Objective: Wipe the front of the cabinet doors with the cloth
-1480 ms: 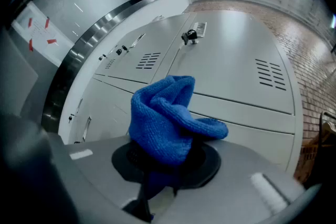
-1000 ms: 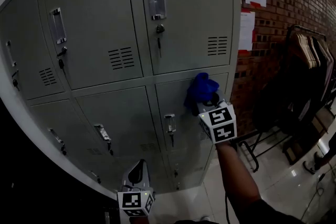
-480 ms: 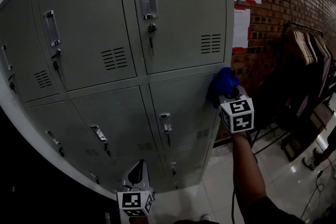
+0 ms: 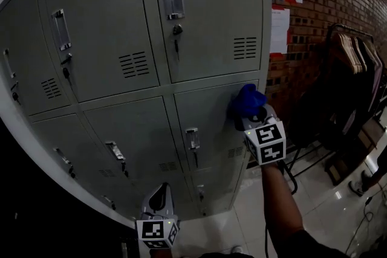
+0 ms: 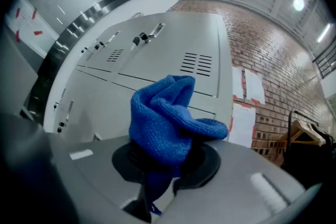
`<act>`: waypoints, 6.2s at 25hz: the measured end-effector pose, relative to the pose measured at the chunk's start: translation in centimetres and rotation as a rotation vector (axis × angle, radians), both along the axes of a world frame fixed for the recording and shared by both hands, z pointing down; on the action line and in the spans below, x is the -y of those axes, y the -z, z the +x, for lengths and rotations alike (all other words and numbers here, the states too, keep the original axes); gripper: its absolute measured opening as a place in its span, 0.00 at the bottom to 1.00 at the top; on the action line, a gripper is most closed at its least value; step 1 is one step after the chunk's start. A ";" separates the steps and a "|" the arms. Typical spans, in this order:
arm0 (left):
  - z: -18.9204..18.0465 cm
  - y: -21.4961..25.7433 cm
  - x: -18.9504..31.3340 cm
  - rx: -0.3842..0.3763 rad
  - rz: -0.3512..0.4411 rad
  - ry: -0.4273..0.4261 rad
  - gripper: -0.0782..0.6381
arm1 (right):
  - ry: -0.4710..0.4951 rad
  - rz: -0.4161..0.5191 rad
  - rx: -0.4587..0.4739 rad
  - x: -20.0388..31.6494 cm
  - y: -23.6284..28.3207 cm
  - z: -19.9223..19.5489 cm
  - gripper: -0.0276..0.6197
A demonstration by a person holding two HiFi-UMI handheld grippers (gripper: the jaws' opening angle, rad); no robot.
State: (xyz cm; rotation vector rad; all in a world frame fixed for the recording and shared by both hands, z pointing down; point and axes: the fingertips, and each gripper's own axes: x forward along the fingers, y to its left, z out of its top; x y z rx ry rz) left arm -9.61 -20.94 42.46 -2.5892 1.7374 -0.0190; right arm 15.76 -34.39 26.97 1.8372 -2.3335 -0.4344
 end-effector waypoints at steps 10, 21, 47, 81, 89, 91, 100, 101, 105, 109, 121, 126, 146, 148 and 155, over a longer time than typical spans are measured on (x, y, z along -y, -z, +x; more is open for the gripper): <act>-2.2 0.5 -0.5 -0.011 0.011 0.049 0.13 | 0.264 -0.058 -0.097 0.0 -4.2 -15.7 0.17; -4.3 -0.1 -0.5 -0.021 0.002 0.095 0.13 | 0.201 -0.064 -0.150 1.0 -4.8 -14.8 0.17; -0.8 -0.1 -0.3 -0.006 -0.004 0.024 0.13 | -0.174 -0.087 -0.057 1.9 -5.5 5.6 0.17; -3.4 -0.6 -0.3 -0.015 -0.009 0.072 0.13 | 0.125 -0.150 -0.069 1.3 -10.5 -11.3 0.17; -4.4 -0.1 -0.4 -0.026 -0.006 0.089 0.13 | 0.186 -0.141 -0.112 1.0 -10.5 -15.1 0.17; -4.5 -0.4 -0.3 -0.024 -0.010 0.089 0.13 | 0.194 -0.139 -0.104 0.8 -10.4 -14.9 0.17; -3.5 -0.9 0.3 -0.011 -0.018 0.064 0.13 | -0.006 -0.174 -0.039 -0.2 -12.5 -4.5 0.17; -3.3 -0.9 0.4 -0.011 -0.018 0.062 0.13 | -0.032 -0.189 -0.038 0.0 -13.1 -3.1 0.17; -3.2 -0.8 0.6 -0.015 -0.021 0.068 0.13 | -0.114 -0.248 -0.065 0.6 -15.6 0.8 0.17; -2.7 -1.3 1.0 -0.012 -0.029 0.057 0.13 | -0.176 -0.284 -0.077 1.1 -17.1 3.2 0.17; -2.6 -1.3 1.5 -0.008 -0.033 0.060 0.13 | -0.108 -0.281 -0.067 2.1 -17.3 0.2 0.17; -3.3 -1.2 1.4 -0.010 -0.030 0.071 0.13 | -0.030 -0.245 -0.141 1.8 -16.8 -5.1 0.17; -7.5 -1.1 -0.9 -0.032 -0.024 0.167 0.13 | 0.229 -0.234 -0.030 0.0 -15.5 -15.8 0.17; -7.2 -1.0 -0.9 -0.032 -0.027 0.165 0.13 | 0.197 -0.212 -0.025 -0.5 -15.5 -14.1 0.17; -4.8 -1.3 -0.5 -0.030 -0.036 0.110 0.13 | -0.011 -0.252 -0.076 -0.7 -18.6 -3.6 0.17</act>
